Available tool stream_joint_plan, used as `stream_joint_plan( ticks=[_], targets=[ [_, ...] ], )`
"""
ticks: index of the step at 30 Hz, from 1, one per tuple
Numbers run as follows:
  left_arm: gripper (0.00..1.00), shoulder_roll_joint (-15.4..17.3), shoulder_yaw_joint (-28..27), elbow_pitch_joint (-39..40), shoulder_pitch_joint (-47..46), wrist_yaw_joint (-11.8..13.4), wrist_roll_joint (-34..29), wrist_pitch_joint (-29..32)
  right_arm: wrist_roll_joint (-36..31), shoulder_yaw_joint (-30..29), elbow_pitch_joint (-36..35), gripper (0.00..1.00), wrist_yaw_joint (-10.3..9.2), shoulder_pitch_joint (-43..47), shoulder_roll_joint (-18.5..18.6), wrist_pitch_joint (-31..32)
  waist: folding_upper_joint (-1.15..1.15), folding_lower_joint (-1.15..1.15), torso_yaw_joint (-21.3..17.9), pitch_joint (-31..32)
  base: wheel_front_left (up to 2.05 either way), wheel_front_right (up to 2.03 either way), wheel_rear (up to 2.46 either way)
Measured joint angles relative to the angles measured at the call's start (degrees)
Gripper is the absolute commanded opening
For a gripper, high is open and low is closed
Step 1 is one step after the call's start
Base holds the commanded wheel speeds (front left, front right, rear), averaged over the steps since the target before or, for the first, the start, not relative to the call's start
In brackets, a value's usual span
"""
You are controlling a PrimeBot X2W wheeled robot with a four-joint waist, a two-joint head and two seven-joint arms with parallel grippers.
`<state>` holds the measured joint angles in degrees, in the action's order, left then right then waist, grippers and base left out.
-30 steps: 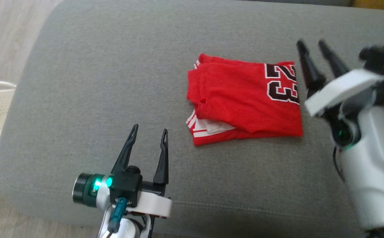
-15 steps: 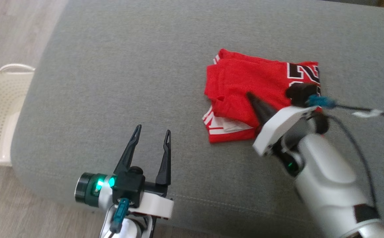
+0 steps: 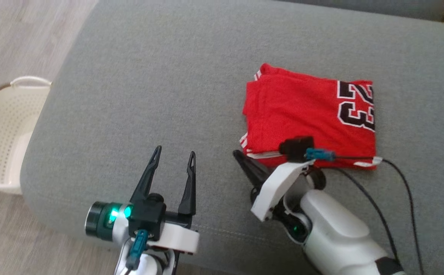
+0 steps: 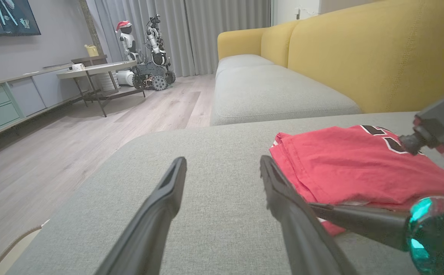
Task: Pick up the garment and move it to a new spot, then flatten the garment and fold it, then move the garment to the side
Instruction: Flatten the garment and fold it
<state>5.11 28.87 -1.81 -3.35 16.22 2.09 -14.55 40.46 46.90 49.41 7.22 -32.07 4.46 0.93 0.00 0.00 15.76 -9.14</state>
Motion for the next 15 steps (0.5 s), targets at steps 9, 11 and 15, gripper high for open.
stream_joint_plan(
  ticks=[9, 11, 15],
  targets=[
    [1.00, 0.73, -2.68, 0.54, 3.75, 0.47, 0.63, 0.00, -5.86, -2.55, -0.34, 1.00, 0.00, 0.02, 1.16, -15.04, 0.00, 0.00, -4.33, 4.33, 0.00, 0.00, 0.00],
    [1.00, 0.71, -3.60, 1.25, 4.13, 0.44, 1.45, 0.00, -10.07, -9.10, -4.25, 1.00, 0.00, 0.49, 2.68, -15.04, 0.00, 0.00, -5.60, 5.14, 0.00, 0.00, 0.00],
    [1.00, 0.70, -5.59, 2.66, 5.19, 0.32, 2.61, 0.00, -20.73, -25.27, -19.13, 1.00, 0.00, 5.18, 4.44, -15.35, 0.00, 0.00, -7.78, 7.02, 0.00, 0.00, 0.00]
  ],
)
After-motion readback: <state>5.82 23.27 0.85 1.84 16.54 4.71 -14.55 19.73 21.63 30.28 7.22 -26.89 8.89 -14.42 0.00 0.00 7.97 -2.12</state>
